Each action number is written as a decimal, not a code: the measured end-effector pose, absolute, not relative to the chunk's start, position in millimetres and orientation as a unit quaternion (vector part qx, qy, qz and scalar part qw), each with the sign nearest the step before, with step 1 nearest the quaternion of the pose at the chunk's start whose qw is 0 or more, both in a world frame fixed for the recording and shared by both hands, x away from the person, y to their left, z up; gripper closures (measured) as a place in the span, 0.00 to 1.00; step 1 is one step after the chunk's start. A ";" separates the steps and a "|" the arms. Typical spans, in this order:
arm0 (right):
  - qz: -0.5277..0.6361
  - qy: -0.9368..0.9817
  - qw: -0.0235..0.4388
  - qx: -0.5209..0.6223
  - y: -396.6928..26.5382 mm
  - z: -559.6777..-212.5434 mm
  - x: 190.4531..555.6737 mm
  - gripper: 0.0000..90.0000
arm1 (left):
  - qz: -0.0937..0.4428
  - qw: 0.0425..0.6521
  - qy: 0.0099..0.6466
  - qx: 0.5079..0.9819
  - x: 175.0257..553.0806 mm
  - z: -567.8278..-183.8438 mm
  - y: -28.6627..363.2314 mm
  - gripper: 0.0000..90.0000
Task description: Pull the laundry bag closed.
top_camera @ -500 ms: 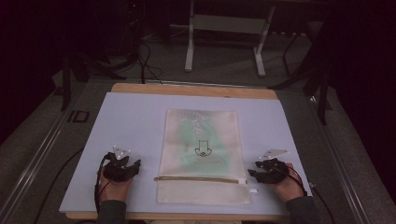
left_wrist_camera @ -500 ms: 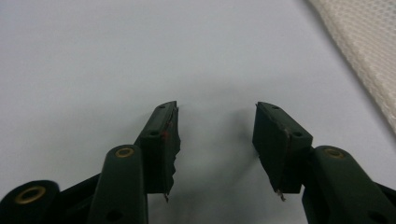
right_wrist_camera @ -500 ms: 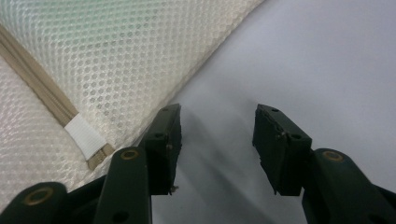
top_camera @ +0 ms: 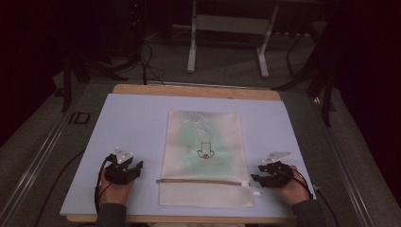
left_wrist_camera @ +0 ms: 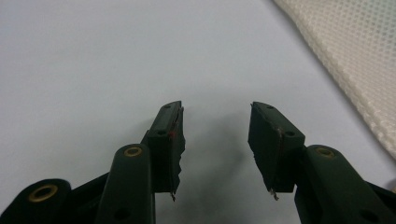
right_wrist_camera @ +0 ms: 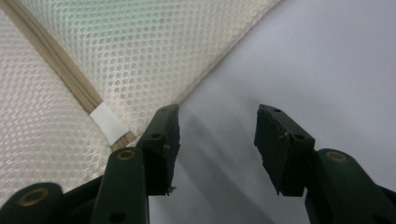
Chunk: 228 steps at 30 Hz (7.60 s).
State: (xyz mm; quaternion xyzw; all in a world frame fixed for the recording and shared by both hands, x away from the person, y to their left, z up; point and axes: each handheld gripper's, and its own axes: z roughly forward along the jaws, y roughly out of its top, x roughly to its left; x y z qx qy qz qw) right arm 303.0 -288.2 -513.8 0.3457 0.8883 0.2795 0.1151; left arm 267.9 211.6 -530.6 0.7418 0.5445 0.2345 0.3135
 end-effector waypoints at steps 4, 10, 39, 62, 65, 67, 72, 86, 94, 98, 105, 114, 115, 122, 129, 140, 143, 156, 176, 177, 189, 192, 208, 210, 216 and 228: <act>0.281 0.888 0.116 0.346 -284.8 -512.8 302.2 0.56 | 0.221 0.321 0.551 0.738 268.4 -530.6 213.7 0.63; 0.271 0.894 0.116 0.336 -278.6 -513.6 303.1 0.55 | 0.228 0.327 0.547 0.736 268.1 -529.0 213.6 0.63; 0.245 0.914 0.104 0.306 -258.0 -500.6 300.2 0.55 | 0.230 0.343 0.551 0.725 263.5 -524.9 215.7 0.64; 0.239 0.929 0.090 0.266 -224.2 -499.5 300.3 0.54 | 0.241 0.338 0.555 0.721 261.8 -522.4 216.1 0.62; 0.244 0.929 0.089 0.265 -220.3 -497.6 300.5 0.53 | 0.242 0.336 0.553 0.723 261.4 -522.3 216.3 0.62; 0.245 0.930 0.088 0.262 -217.4 -497.0 300.6 0.53 | 0.242 0.333 0.551 0.725 261.6 -522.4 215.4 0.62; 0.241 0.933 0.084 0.252 -209.9 -498.2 301.8 0.53 | 0.244 0.333 0.548 0.727 261.2 -521.3 214.1 0.62; 0.240 0.942 0.083 0.219 -182.8 -490.3 304.5 0.52 | 0.248 0.338 0.547 0.725 260.1 -520.2 214.6 0.62; 0.240 0.946 0.082 0.202 -166.1 -488.8 306.1 0.51 | 0.247 0.337 0.547 0.725 260.6 -520.6 214.9 0.62; 0.241 0.947 0.080 0.196 -161.6 -488.6 306.0 0.51 | 0.248 0.336 0.548 0.725 260.4 -520.8 214.8 0.62; 0.243 0.950 0.075 0.180 -148.6 -488.8 305.1 0.50 | 0.248 0.336 0.549 0.724 260.7 -521.3 215.2 0.62; 0.242 0.954 0.066 0.167 -137.3 -490.4 303.9 0.49 | 0.247 0.335 0.548 0.726 260.9 -521.7 214.6 0.62; 0.242 0.954 0.065 0.163 -134.5 -490.5 303.5 0.49 | 0.248 0.335 0.548 0.725 260.9 -521.7 214.6 0.62; 0.241 0.956 0.063 0.155 -128.2 -490.1 302.7 0.49 | 0.248 0.333 0.547 0.727 261.3 -522.0 213.9 0.62; 0.239 0.959 0.055 0.139 -119.3 -491.6 301.6 0.50 | 0.247 0.333 0.547 0.728 261.5 -522.4 213.5 0.62; 0.242 0.962 0.047 0.116 -109.5 -489.3 300.6 0.52 | 0.243 0.331 0.548 0.729 261.9 -522.9 213.8 0.61; 0.243 0.963 0.048 0.108 -106.0 -488.2 300.6 0.54 | 0.244 0.331 0.548 0.729 261.8 -522.8 214.1 0.61; 0.245 0.964 0.047 0.093 -92.9 -484.8 299.1 0.63 | 0.243 0.330 0.548 0.729 261.8 -522.9 214.0 0.61; 0.240 0.968 0.050 0.057 -70.8 -481.7 297.2 0.89 | 0.241 0.331 0.548 0.729 262.0 -523.2 213.7 0.61; 0.239 0.968 0.051 0.055 -69.3 -482.0 296.3 0.91 | 0.242 0.331 0.547 0.730 262.0 -523.1 213.7 0.61; 0.235 0.970 0.046 0.040 -60.3 -485.6 293.7 0.96 | 0.241 0.331 0.547 0.730 261.8 -523.0 213.8 0.61; 0.235 0.970 0.041 0.038 -56.6 -486.2 293.9 0.90 | 0.241 0.331 0.548 0.729 261.9 -523.1 213.9 0.61; 0.237 0.971 0.028 0.027 -40.3 -486.4 295.0 0.75 | 0.240 0.330 0.547 0.730 261.9 -522.9 214.3 0.61; 0.238 0.970 0.028 0.025 -37.7 -486.3 295.5 0.74 | 0.241 0.331 0.547 0.730 261.7 -522.7 214.5 0.61; 0.240 0.970 0.029 0.022 -28.0 -487.1 296.6 0.73 | 0.241 0.332 0.548 0.729 261.9 -522.9 214.8 0.61; 0.241 0.970 0.027 0.013 -9.3 -488.6 298.3 0.77 | 0.240 0.332 0.549 0.728 261.7 -522.6 216.3 0.60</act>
